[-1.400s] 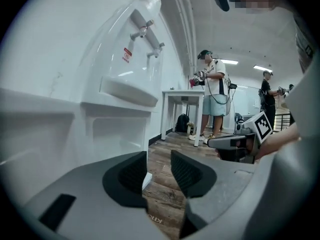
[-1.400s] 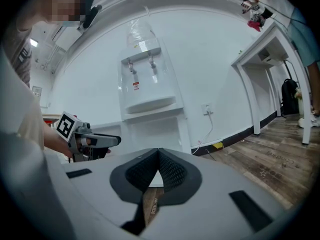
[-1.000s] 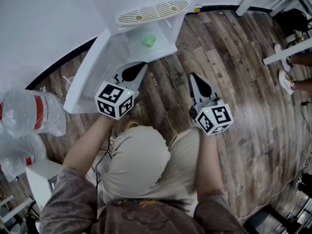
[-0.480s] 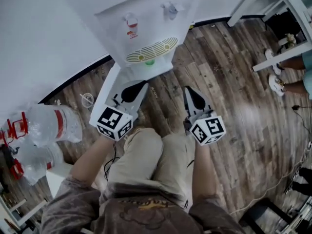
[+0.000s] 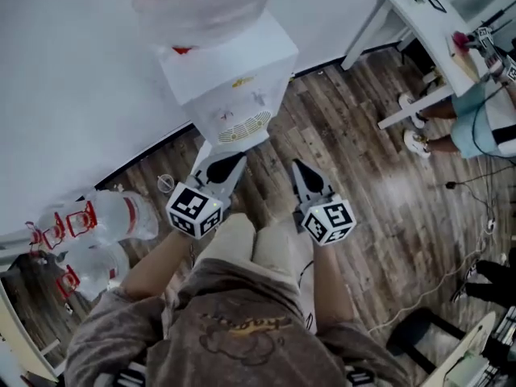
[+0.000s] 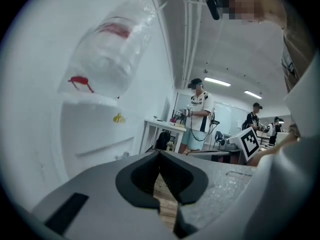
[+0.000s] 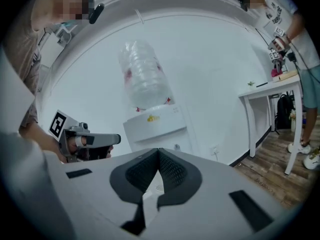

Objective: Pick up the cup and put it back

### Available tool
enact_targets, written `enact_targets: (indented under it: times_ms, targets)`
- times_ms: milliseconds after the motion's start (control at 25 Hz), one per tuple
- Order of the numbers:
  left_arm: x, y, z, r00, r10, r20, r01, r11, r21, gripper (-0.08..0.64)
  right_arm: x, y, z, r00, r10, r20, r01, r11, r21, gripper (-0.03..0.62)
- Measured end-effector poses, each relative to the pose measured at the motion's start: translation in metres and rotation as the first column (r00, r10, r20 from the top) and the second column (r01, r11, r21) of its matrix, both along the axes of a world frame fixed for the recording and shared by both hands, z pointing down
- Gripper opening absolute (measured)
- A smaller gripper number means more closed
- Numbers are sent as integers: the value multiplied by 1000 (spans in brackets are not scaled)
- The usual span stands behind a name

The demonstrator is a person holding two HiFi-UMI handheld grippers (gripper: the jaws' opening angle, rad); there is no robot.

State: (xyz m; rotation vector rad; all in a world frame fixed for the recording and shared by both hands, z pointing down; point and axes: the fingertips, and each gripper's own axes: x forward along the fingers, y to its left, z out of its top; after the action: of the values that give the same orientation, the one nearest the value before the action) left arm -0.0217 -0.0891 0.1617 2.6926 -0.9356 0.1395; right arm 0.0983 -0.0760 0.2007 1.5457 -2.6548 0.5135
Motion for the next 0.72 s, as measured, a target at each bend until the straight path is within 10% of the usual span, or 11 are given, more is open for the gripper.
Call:
enact_targets:
  times_ms: [360,720]
  targets:
    - [-27,18,-167,998,65,5,-65,998,-3,3,-17,28,-160,1000,-9,-22,8,999,-42,2]
    - [-40,23,-236,989,146,-32,-145,989,36,3,-54,42,-236,999,-27,-34,27,1000,-2,2]
